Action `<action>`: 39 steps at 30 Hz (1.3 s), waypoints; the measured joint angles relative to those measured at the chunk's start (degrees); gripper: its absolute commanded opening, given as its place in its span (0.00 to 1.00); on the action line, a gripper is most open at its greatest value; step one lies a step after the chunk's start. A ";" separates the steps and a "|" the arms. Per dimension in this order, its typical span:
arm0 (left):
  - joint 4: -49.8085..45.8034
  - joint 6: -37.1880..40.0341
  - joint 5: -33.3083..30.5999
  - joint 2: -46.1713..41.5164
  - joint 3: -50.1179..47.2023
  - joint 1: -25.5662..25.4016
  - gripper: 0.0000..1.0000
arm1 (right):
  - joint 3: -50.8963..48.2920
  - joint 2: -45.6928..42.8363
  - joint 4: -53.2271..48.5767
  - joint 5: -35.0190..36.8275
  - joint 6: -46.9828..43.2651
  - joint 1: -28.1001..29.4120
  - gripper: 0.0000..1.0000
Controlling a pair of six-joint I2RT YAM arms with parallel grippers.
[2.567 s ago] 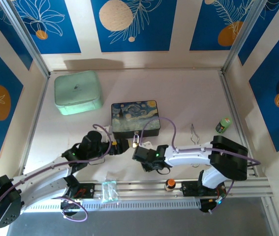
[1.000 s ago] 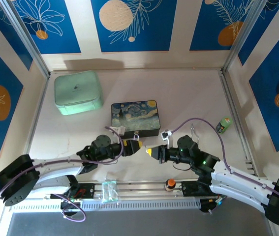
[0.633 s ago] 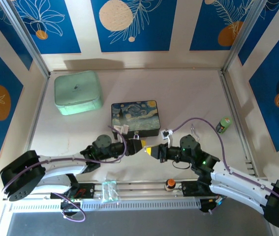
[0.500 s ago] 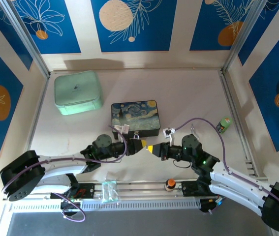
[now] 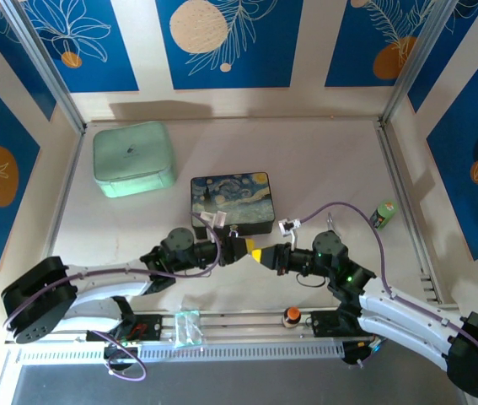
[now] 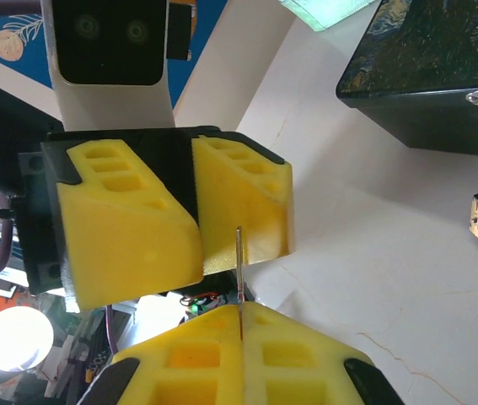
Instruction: Unlock the padlock with the key
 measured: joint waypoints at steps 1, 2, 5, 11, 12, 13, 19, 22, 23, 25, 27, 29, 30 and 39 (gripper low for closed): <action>-0.07 0.11 0.02 0.17 0.20 -0.07 0.20 | 0.00 0.00 0.04 0.00 0.00 0.00 0.00; -0.09 0.22 0.00 0.35 0.33 -0.11 0.19 | 0.00 0.00 0.17 -0.02 0.02 0.00 0.00; -0.63 0.02 0.00 0.50 0.55 -0.13 0.18 | -0.17 0.00 0.83 -0.02 0.42 -0.11 0.00; -2.67 1.42 0.02 0.46 0.90 -0.20 0.00 | -1.57 0.02 2.34 -0.17 1.57 -0.63 0.00; -3.06 1.31 0.02 0.33 1.05 -0.24 0.00 | -1.64 0.11 2.36 -0.20 1.68 -0.72 0.00; -3.52 1.25 -0.02 0.22 1.20 -0.24 0.00 | -1.64 0.11 2.43 -0.20 1.75 -0.83 0.00; -5.86 1.25 -0.61 -1.99 1.33 -0.28 0.00 | -1.31 0.11 2.73 -0.39 1.97 -1.36 0.51; -9.22 0.74 -3.32 -5.14 1.55 -0.33 0.00 | -1.20 0.00 2.73 0.70 2.43 -2.32 0.81; -10.71 0.50 -4.70 -6.60 1.70 -0.33 0.00 | -1.18 -0.22 2.71 1.44 2.82 -2.51 0.94; -14.25 -0.07 -7.87 -9.86 2.67 -0.33 0.00 | -1.01 -0.79 2.84 3.43 3.58 -2.62 0.99; -17.11 -0.24 -10.56 -12.35 4.13 -0.33 0.00 | -0.50 -1.01 3.04 6.14 4.83 -2.62 0.99; -19.04 -0.26 -13.05 -13.86 6.14 -0.33 0.00 | 0.42 -0.70 3.39 9.03 6.34 -2.62 0.99; -19.19 -0.42 -13.84 -14.12 6.82 -0.33 0.00 | 0.94 -0.33 3.96 10.23 7.06 -2.62 0.99; -18.03 -3.61 -17.33 -13.66 9.03 -0.72 0.00 | 4.55 10.51 20.22 13.20 13.27 0.94 0.94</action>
